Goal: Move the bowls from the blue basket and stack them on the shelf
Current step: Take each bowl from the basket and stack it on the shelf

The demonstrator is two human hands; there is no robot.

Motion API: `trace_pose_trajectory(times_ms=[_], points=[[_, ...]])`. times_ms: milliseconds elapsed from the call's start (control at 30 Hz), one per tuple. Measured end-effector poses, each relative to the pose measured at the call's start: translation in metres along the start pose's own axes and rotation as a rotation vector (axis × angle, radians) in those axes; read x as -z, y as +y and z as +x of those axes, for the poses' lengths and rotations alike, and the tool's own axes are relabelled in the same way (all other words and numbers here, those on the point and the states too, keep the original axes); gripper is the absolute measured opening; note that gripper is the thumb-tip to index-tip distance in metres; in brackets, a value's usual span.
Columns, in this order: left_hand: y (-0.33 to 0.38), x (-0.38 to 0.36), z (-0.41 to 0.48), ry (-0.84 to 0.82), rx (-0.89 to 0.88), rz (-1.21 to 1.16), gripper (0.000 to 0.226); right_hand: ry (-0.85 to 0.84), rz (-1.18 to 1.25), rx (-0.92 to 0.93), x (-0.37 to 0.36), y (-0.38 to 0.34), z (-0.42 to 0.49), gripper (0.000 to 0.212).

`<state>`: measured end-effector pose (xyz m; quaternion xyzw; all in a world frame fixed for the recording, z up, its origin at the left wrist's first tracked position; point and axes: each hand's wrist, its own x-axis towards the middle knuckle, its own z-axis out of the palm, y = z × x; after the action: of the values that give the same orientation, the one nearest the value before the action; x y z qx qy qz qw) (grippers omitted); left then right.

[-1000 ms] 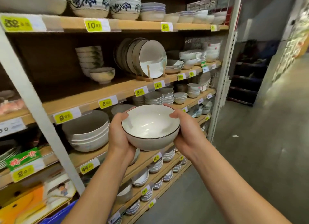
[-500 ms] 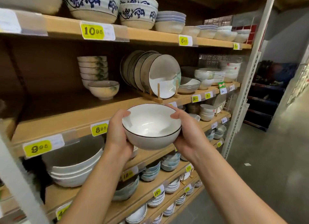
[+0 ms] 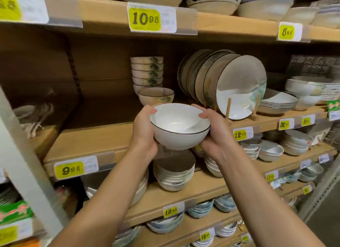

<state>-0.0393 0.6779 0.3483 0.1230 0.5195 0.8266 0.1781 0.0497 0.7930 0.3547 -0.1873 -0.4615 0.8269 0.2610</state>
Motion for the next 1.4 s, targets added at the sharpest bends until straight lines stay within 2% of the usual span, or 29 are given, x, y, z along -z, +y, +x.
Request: trace_pose_trajectory(times_ms=[233, 433, 567, 667, 733, 800, 833, 867, 933, 1000, 1067, 1167, 1233, 1300, 1333, 1400], points=[[0.005, 0.003, 0.035, 0.171, -0.020, 0.030, 0.042, -0.058, -0.041, -0.054, -0.017, 0.005, 0.055, 0.036], [0.001, 0.003, 0.054, 0.295, -0.014, 0.046, 0.024, -0.092, -0.050, -0.157, -0.024, 0.003, 0.086, 0.042], [-0.004, 0.000, 0.055, 0.304, -0.054, 0.101, 0.036, -0.137, -0.052, -0.210, -0.021, 0.001, 0.100, 0.040], [-0.008, 0.000, 0.054, 0.324, -0.087, 0.145, 0.035, -0.154, -0.086, -0.167, -0.014, 0.000, 0.103, 0.026], [-0.010, 0.000, 0.053, 0.335, -0.099, 0.167, 0.033, -0.158, -0.161, -0.053, -0.007, 0.003, 0.098, 0.026], [-0.013, -0.003, 0.051, 0.339, -0.126, 0.192, 0.034, -0.178, -0.248, 0.071, -0.004, 0.007, 0.090, 0.030], [-0.014, -0.006, 0.049, 0.340, -0.146, 0.201, 0.035, -0.189, -0.297, 0.099, -0.004, 0.010, 0.090, 0.040], [-0.017, -0.008, 0.047, 0.332, -0.167, 0.208, 0.036, -0.187, -0.350, 0.105, -0.005, 0.012, 0.092, 0.052], [-0.027, -0.011, 0.040, 0.290, -0.191, 0.193, 0.039, -0.167, -0.374, 0.073, -0.009, 0.010, 0.101, 0.061], [-0.037, -0.008, 0.030, 0.270, -0.183, 0.165, 0.038, -0.146, -0.254, -0.018, -0.009, 0.001, 0.109, 0.056], [-0.034, -0.004, 0.025, 0.253, -0.164, 0.136, 0.038, -0.126, -0.161, -0.099, -0.004, -0.007, 0.116, 0.036], [-0.018, 0.001, 0.040, 0.249, -0.108, 0.125, 0.031, -0.127, -0.163, -0.056, 0.009, -0.004, 0.115, 0.012], [-0.005, 0.000, 0.051, 0.265, -0.055, 0.109, 0.009, -0.171, -0.217, 0.035, 0.014, 0.004, 0.110, 0.019], [-0.004, 0.000, 0.058, 0.203, -0.008, 0.049, 0.013, -0.248, -0.287, 0.073, 0.015, 0.010, 0.105, 0.045], [-0.006, 0.000, 0.058, 0.162, -0.001, 0.037, 0.018, -0.263, -0.286, 0.058, 0.013, 0.011, 0.107, 0.051], [-0.014, 0.001, 0.052, 0.115, -0.028, 0.061, 0.026, -0.246, -0.203, -0.046, 0.007, 0.005, 0.112, 0.042]])
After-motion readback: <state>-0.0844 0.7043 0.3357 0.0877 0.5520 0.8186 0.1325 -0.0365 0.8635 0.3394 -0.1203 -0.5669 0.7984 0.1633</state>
